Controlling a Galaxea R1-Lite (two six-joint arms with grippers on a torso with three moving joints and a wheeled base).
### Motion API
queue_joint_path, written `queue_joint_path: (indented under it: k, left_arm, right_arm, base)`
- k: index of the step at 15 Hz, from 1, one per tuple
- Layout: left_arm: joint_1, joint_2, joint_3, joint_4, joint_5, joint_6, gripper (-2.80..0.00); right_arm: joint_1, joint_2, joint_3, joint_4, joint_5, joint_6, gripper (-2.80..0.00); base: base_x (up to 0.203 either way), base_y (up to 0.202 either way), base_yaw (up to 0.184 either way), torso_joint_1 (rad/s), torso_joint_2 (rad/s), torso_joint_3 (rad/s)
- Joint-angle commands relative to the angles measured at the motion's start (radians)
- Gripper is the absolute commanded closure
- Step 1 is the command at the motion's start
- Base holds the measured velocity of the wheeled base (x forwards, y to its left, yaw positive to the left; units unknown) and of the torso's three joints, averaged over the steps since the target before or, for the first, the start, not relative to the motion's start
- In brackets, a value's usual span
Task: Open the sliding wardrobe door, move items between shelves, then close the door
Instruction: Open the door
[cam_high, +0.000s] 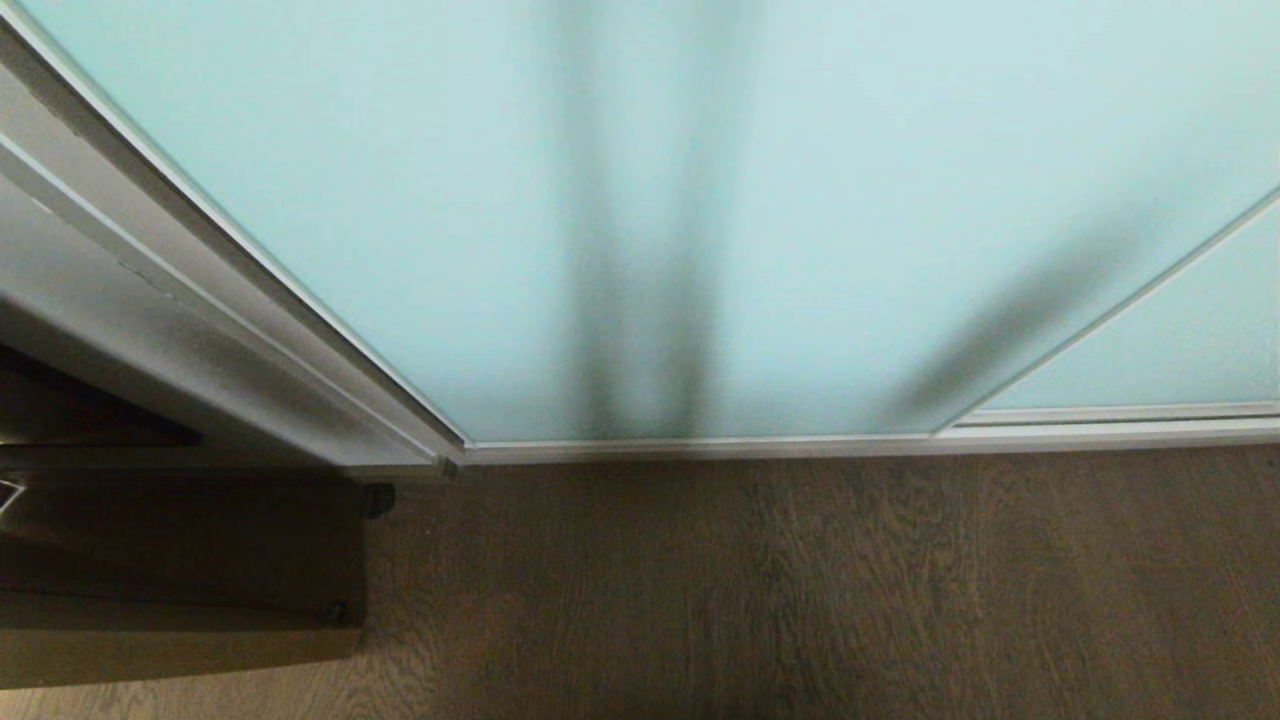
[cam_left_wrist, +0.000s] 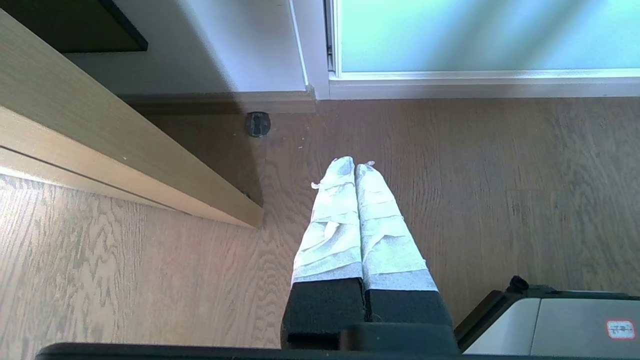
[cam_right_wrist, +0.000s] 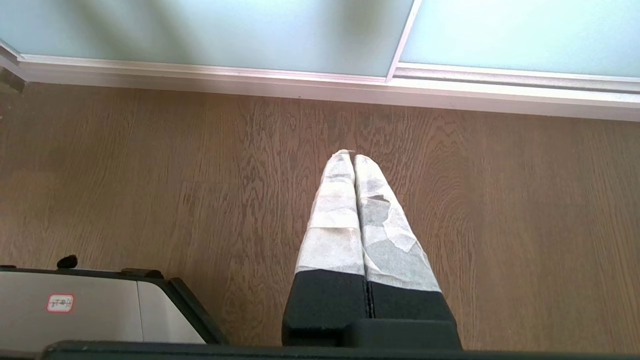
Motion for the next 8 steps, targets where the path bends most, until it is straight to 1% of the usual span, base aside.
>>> queue_joint_path:
  k: [1,8]
  left_arm:
    - [0.000,0.001,0.001,0.000,-0.001,0.000,0.00]
    - [0.000,0.001,0.001,-0.001,0.000,0.000,0.00]
  right_arm:
    - [0.000,0.001,0.000,0.000,0.000,0.000,0.00]
    - [0.000,0.001,0.000,0.000,0.000,0.000,0.00]
  base:
    - [0.000,0.000,0.000,0.000,0.00,0.000]
    - [0.000,0.000,0.000,0.000,0.00,0.000]
